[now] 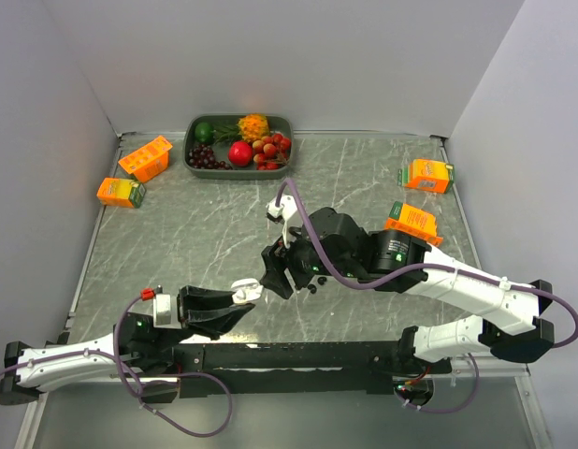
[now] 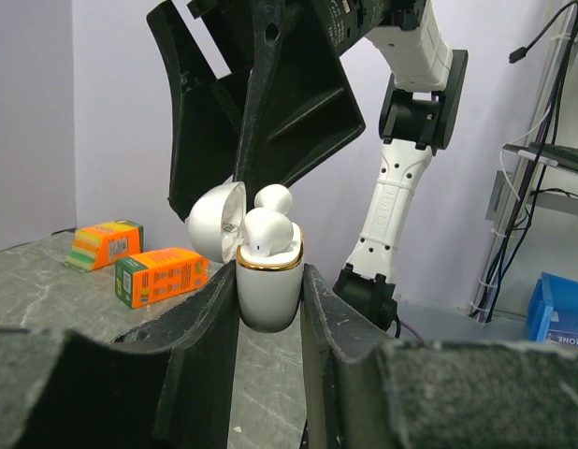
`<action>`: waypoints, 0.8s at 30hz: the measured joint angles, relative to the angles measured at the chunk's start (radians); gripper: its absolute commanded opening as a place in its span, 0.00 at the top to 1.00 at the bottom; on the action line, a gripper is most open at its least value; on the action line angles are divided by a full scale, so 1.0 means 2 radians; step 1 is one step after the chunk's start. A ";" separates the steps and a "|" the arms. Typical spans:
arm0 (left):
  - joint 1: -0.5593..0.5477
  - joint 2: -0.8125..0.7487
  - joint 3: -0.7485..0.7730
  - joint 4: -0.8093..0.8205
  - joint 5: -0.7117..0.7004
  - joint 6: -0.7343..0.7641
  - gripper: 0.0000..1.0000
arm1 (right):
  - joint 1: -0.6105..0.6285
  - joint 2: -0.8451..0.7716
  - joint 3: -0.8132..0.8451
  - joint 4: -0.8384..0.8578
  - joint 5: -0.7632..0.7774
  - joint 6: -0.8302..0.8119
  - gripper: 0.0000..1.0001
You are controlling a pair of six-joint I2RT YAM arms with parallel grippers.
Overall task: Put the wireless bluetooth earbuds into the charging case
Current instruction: Place the earbud in the charging case.
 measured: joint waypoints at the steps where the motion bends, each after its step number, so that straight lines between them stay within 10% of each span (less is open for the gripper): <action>1: 0.000 0.000 0.000 0.000 0.000 0.000 0.99 | 0.000 0.000 0.000 -0.001 0.001 0.001 0.30; 24: 0.000 -0.016 0.000 -0.002 -0.016 0.001 0.99 | 0.022 0.008 0.022 -0.022 0.022 0.006 0.30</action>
